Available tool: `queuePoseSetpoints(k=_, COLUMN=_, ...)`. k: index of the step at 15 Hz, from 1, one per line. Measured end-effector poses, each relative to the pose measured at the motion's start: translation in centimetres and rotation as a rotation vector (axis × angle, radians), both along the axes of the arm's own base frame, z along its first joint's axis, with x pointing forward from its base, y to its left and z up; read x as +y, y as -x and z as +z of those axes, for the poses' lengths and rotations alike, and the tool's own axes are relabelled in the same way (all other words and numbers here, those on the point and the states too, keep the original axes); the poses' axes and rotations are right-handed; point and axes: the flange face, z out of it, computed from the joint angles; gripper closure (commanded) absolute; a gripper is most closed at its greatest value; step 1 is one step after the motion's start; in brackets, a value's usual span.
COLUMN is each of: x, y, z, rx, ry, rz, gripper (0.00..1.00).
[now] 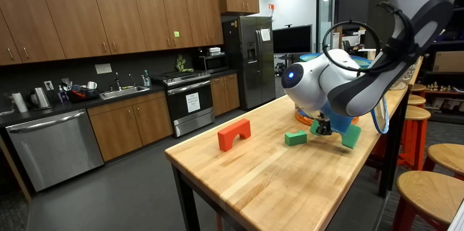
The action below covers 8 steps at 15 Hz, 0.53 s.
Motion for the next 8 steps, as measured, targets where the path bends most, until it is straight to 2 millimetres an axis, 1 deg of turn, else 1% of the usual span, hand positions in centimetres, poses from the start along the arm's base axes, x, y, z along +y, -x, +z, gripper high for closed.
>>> queuePoseSetpoints(k=8, x=1.2, y=-0.6, z=-1.8, rx=-0.009, ry=0.091, rz=-0.033, gripper=0.85)
